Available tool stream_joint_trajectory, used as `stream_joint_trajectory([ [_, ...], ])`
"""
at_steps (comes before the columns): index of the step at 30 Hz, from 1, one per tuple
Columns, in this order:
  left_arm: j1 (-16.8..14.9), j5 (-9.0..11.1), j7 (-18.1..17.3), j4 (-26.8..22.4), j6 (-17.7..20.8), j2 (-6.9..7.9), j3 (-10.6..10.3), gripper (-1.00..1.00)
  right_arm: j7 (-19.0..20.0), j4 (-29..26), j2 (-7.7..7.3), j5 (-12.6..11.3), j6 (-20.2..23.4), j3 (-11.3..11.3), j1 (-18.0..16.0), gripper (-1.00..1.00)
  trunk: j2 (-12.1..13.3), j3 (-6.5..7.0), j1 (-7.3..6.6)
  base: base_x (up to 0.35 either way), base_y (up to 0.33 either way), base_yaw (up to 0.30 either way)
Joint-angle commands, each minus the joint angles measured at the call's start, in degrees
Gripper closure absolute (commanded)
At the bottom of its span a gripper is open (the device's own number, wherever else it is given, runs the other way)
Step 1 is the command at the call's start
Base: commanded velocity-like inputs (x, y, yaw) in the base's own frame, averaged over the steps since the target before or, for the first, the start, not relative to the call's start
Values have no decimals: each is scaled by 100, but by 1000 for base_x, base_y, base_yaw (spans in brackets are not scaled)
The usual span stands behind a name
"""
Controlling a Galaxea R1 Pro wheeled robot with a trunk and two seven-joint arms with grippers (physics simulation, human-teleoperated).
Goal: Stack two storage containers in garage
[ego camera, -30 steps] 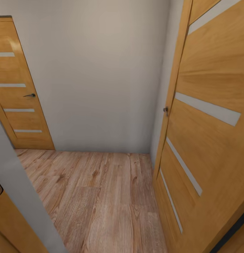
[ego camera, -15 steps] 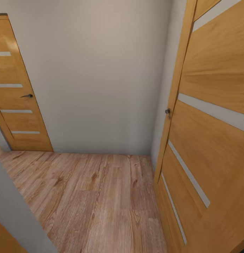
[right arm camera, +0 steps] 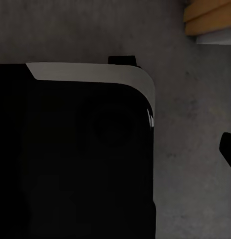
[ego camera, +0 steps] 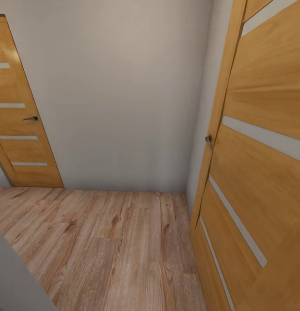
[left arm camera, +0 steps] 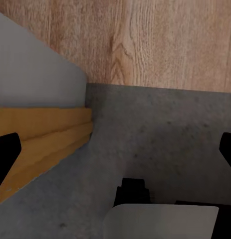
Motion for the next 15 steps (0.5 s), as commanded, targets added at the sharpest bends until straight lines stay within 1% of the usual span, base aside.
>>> stream_joint_trajectory([
  [1,-3,60,18,3,-19,1,-51,-100,25,3,-1,2,-15,-24,-3,-100,-3,-5,1,78,11,0],
  [9,-3,60,18,3,-19,0,-53,-100,25,3,-1,4,-15,-18,-2,-100,-3,-5,1,82,4,0],
  [15,-3,60,18,3,-19,0,-53,-100,25,3,-1,10,-15,-17,-3,-100,-3,-5,1,206,0,0],
])
